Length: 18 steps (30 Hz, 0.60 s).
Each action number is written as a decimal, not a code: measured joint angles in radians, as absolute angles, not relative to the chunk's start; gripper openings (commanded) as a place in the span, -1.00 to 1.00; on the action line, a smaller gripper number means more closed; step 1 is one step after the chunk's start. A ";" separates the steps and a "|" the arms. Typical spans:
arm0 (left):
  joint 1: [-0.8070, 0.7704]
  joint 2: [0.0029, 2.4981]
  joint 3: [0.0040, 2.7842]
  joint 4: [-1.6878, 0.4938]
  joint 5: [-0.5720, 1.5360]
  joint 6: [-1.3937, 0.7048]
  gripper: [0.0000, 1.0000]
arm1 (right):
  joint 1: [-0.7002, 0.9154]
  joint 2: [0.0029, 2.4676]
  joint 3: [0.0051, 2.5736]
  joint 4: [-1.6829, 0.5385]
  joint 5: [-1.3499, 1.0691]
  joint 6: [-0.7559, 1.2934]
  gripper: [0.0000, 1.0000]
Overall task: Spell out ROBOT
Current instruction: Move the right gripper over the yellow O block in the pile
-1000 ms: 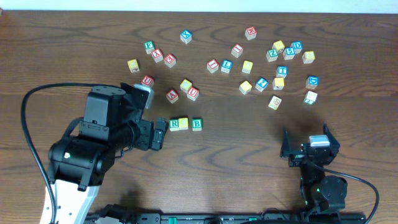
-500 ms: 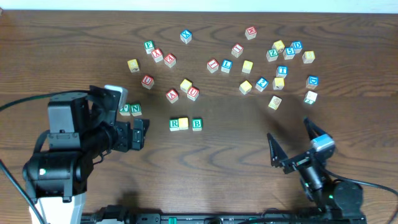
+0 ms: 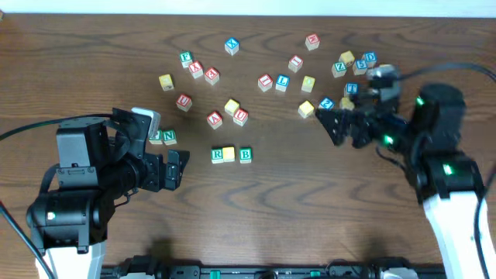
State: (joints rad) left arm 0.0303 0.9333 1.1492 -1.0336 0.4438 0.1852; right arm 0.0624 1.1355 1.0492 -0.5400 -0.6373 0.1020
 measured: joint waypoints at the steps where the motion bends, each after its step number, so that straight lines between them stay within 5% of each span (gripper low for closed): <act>1: 0.030 0.933 1.149 -1.034 0.444 0.185 0.96 | 0.067 1.168 1.064 -0.561 -0.633 0.108 0.99; 10: 0.030 0.935 1.149 -1.033 0.447 0.185 0.96 | 0.276 1.562 1.567 -0.944 -0.325 0.110 0.99; 18: 0.030 0.935 1.149 -1.033 0.447 0.185 0.96 | 0.332 1.819 1.887 -1.028 -0.028 0.288 0.99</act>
State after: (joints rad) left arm 0.0303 0.9348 1.1492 -1.0332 0.4465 0.1852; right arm 0.3321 1.8191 1.8870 -1.0283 -0.0284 0.2878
